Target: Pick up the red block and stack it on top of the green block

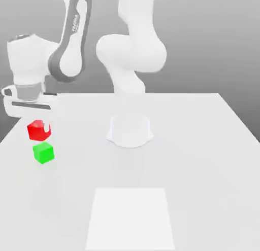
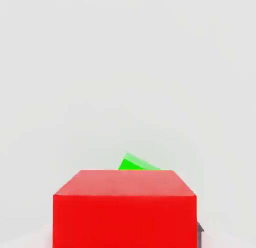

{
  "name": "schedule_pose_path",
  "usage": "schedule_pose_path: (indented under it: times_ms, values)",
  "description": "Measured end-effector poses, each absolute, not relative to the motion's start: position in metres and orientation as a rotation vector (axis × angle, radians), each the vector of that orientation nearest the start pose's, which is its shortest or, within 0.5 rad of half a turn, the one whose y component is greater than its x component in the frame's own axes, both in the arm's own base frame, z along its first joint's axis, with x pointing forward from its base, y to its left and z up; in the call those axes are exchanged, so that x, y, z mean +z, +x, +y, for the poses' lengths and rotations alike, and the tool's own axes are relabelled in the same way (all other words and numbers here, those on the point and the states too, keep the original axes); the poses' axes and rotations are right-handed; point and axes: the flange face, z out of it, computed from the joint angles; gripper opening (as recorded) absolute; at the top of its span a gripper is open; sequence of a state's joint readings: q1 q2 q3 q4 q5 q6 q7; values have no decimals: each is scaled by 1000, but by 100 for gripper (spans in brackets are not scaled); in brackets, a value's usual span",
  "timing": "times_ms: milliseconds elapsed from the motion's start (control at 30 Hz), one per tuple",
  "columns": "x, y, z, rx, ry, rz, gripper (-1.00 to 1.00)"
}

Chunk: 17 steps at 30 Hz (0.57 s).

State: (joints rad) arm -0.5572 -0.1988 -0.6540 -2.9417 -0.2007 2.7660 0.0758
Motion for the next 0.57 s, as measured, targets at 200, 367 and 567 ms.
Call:
schedule_pose_path:
  times_ms: [200, 367, 567]
  values:
    - [208, 140, -298, -27, -2644, 1603, -100]
    - [198, 139, -297, -18, -2646, 1606, -100]
    - [188, 138, -297, -7, -2656, 1611, -100]
